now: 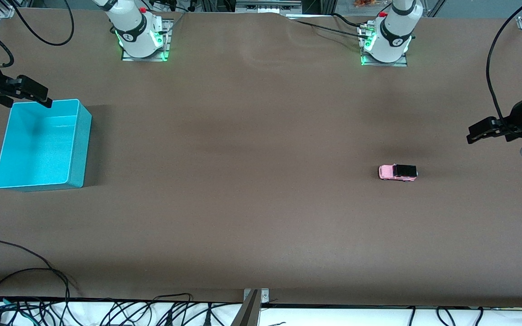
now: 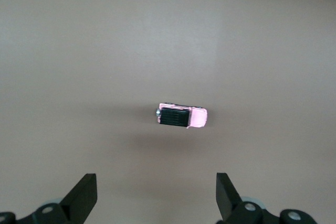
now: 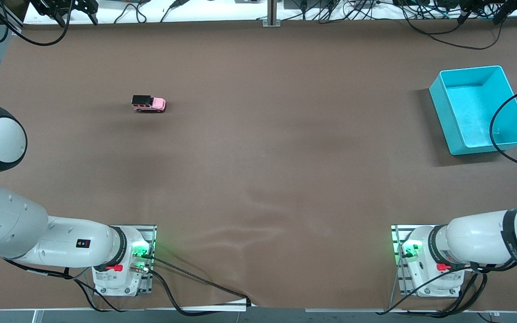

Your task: Wind and store pink jeep toy

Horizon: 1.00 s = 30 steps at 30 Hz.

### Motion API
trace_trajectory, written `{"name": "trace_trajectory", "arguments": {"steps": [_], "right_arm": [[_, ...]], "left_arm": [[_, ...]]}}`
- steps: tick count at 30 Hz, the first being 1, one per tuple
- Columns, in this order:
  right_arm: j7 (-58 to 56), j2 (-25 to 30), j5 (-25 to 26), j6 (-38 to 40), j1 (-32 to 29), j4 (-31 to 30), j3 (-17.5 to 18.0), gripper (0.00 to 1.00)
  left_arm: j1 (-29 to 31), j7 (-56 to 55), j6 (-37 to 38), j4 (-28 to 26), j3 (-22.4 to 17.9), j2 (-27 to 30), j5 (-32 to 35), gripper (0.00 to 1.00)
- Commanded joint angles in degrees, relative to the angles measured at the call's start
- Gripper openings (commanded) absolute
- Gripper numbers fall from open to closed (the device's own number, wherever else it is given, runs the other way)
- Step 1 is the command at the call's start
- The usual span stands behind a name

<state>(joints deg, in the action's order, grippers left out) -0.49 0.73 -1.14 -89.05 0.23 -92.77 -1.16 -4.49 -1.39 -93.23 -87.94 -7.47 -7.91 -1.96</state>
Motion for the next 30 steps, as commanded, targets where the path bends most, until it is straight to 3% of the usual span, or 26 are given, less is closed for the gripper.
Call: {"name": "trace_trajectory", "arguments": {"steps": [1,30], "right_arm": [[0.4,-0.56,-0.45,0.8,0.12,1.54,-0.07,1.0],[-0.3,-0.56,-0.53,0.45,-0.05,1.36,-0.34,1.0]], "left_arm": [[0.27,1.57,0.15,-0.75,0.0,1.14,-2.26,1.0],[0.27,1.48,-0.02,-0.75,-0.09,0.61,-2.26,1.0]]}}
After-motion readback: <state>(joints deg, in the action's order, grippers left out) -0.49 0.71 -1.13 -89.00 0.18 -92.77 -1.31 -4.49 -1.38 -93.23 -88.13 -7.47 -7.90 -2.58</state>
